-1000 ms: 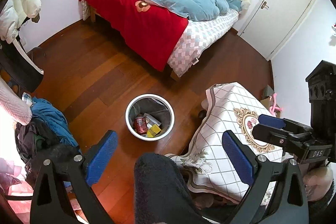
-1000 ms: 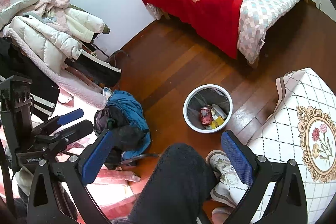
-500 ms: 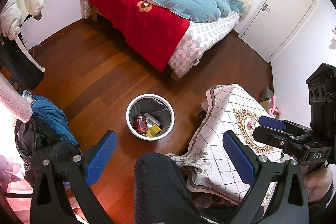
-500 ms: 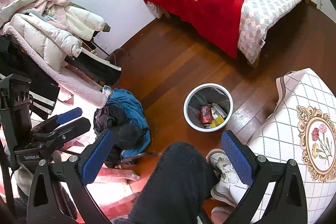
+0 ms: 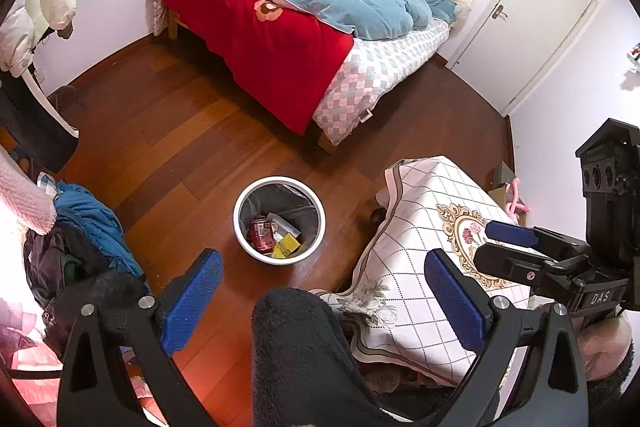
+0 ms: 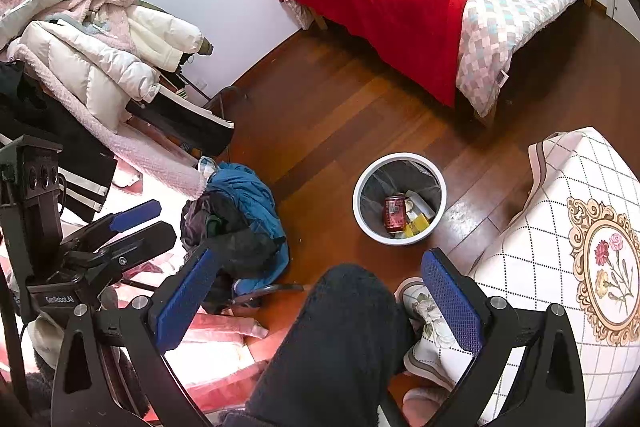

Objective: Collect trash

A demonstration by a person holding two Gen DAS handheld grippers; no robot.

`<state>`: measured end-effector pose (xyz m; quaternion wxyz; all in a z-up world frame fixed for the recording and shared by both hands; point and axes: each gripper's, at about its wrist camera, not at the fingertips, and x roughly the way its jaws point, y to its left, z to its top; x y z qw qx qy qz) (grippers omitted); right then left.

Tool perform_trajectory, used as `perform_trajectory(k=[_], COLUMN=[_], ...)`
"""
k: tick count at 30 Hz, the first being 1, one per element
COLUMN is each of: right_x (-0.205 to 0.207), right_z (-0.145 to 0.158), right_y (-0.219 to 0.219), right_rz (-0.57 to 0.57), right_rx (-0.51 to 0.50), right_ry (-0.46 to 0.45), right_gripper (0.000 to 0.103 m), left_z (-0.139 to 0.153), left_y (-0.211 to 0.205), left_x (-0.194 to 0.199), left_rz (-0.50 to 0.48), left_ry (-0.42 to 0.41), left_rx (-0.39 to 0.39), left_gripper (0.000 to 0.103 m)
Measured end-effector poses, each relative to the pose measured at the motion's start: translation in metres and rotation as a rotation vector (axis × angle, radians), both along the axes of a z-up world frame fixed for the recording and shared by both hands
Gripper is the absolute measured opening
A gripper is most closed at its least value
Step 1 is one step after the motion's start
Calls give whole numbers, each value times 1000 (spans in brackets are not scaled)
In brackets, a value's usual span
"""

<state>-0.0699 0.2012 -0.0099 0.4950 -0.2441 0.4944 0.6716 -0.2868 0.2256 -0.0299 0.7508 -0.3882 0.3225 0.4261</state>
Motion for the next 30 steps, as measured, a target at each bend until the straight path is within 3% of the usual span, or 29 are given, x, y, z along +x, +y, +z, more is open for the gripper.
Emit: perform_trajectory(k=[30], right_x=[-2], right_z=[5], right_y=[-2], right_rz=[14], right_rx=[13], right_ry=[14], right_gripper=[103], left_z=[8], left_y=[-5], left_x=[-2], left_rz=[9], left_ry=[0], left_rx=[6], left_gripper=[103])
